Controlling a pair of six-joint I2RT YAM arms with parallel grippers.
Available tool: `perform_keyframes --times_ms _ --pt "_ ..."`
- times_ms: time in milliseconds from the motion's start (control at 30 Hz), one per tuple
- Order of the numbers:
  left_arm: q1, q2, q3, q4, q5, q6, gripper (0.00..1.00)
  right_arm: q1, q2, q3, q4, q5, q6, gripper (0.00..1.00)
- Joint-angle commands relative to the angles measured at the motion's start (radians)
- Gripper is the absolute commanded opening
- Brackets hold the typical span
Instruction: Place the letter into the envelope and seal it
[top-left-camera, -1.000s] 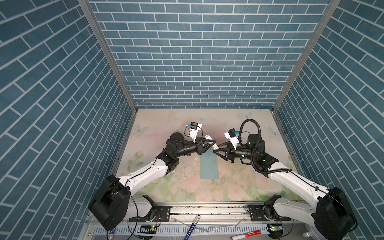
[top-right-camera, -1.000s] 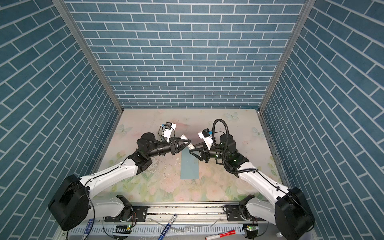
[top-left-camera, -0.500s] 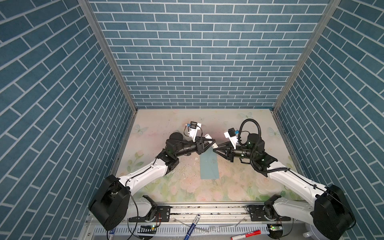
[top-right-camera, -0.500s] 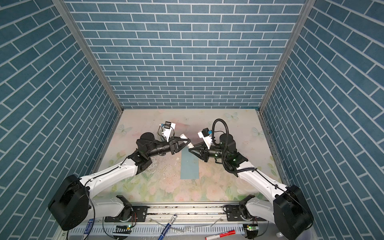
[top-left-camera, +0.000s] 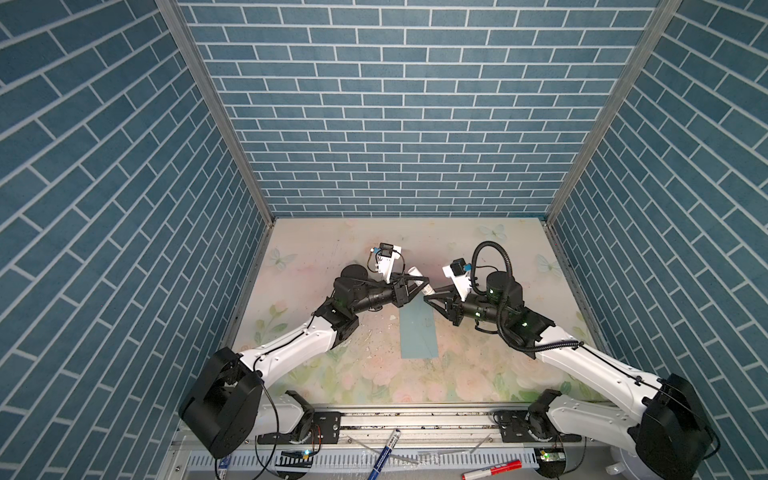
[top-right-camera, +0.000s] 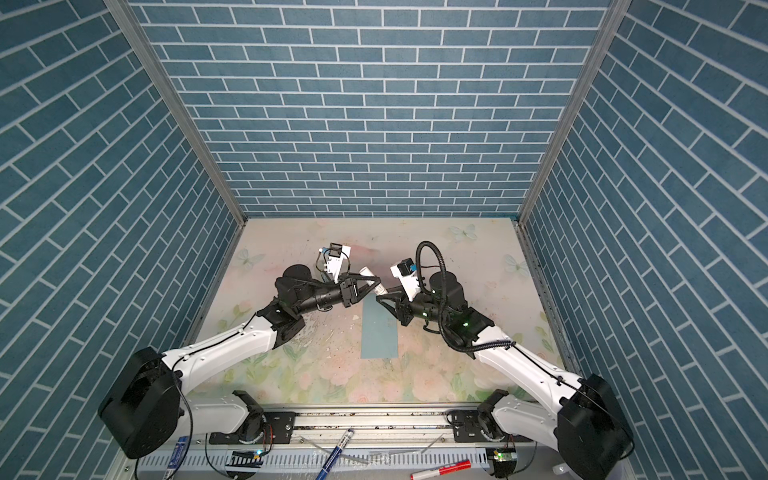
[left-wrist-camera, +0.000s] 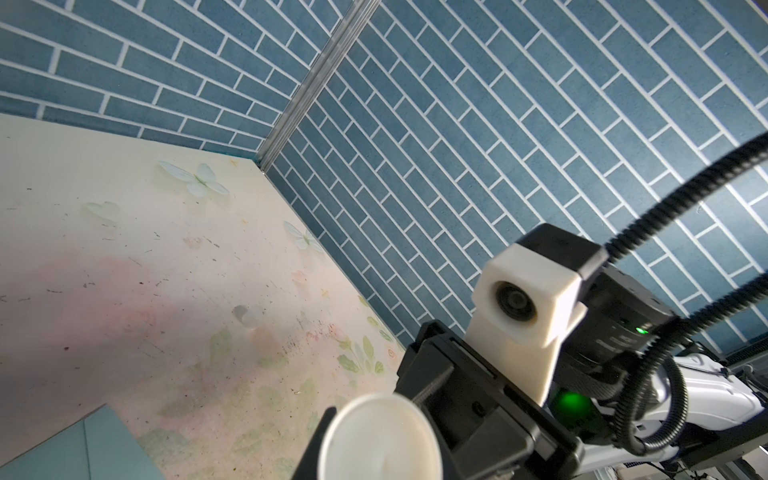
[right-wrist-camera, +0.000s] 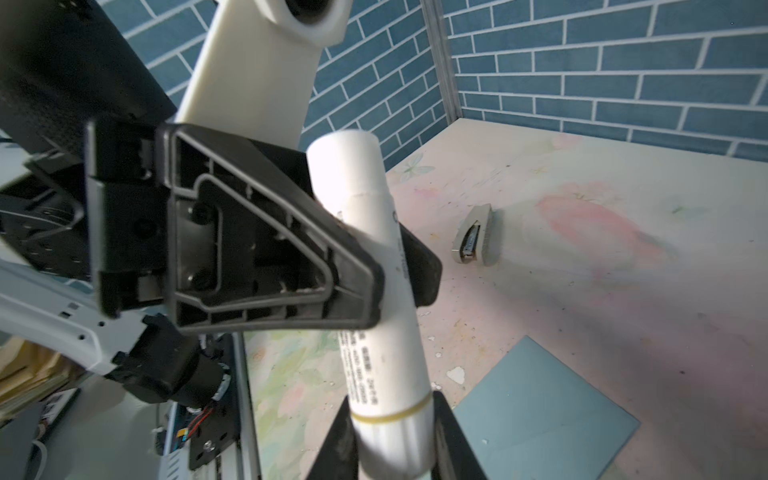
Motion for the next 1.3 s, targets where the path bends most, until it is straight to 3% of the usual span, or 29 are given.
perform_keyframes --times_ms 0,567,933,1067,1267 --pt "-0.007 0.004 -0.002 0.003 0.028 0.031 0.0 0.037 -0.009 0.075 -0.102 0.332 -0.057 0.0" --pt "-0.009 0.009 0.0 -0.006 0.018 0.035 0.0 0.315 0.166 0.253 -0.177 1.089 -0.261 0.0" --pt "-0.009 0.008 -0.005 -0.008 0.01 0.036 0.0 0.444 0.403 0.305 0.083 1.577 -0.543 0.0" --pt "-0.009 0.011 -0.008 -0.003 0.007 0.037 0.0 0.45 0.423 0.308 0.103 1.578 -0.554 0.0" --pt "-0.009 0.013 -0.005 -0.011 0.007 0.045 0.0 0.45 0.38 0.295 0.045 1.481 -0.461 0.0"
